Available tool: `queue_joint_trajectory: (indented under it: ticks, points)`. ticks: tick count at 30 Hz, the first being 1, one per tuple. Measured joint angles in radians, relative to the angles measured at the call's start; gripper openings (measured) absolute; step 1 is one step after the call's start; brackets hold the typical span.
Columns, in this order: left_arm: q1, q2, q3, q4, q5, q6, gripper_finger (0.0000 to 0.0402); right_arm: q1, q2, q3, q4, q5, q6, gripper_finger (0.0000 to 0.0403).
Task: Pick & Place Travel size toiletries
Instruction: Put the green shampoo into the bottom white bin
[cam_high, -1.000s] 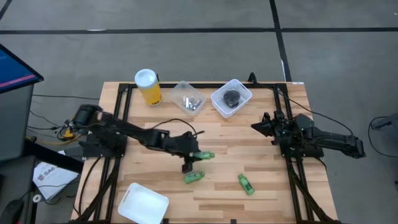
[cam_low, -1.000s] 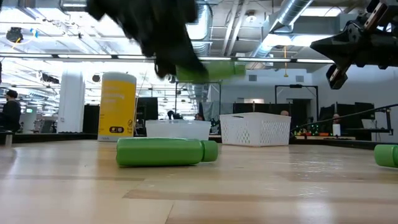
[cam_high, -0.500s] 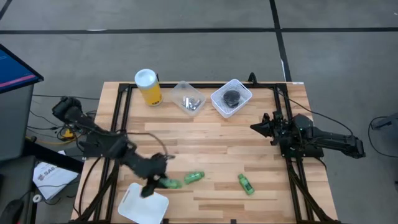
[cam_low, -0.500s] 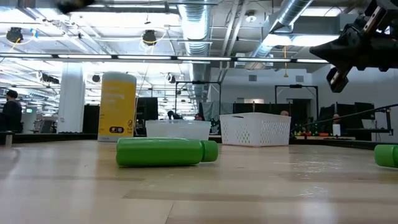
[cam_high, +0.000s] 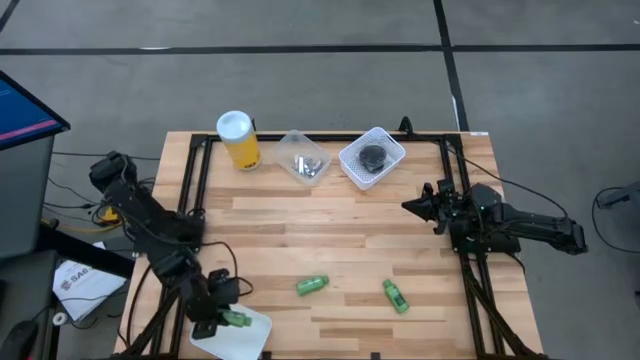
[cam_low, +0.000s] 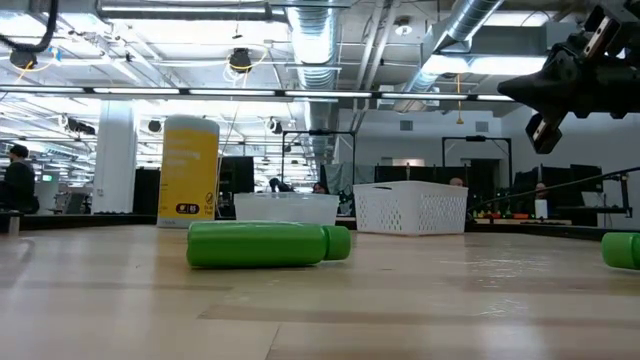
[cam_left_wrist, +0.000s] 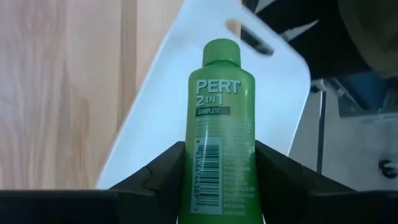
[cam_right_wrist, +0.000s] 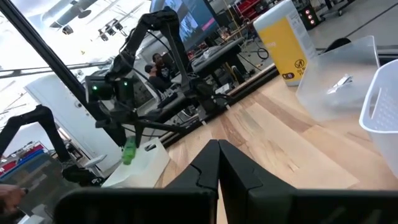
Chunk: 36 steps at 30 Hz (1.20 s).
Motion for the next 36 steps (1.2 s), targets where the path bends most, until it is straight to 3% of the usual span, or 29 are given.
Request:
queue_joint_trajectory:
  ticks: [18, 30, 36]
  points:
    - [-0.012, 0.021, -0.082, 0.060, 0.010, 0.036, 0.0161, 0.000, 0.000, 0.000, -0.005, 0.000, 0.000, 0.0000]
    - [-0.012, 0.021, -0.082, 0.104, 0.010, 0.035, 0.0199, 0.000, 0.000, 0.000, -0.005, 0.000, 0.006, 0.0000]
    - [0.000, 0.014, -0.082, 0.137, 0.010, -0.019, 0.0219, -0.003, 0.000, 0.000, 0.042, 0.000, 0.197, 0.0000]
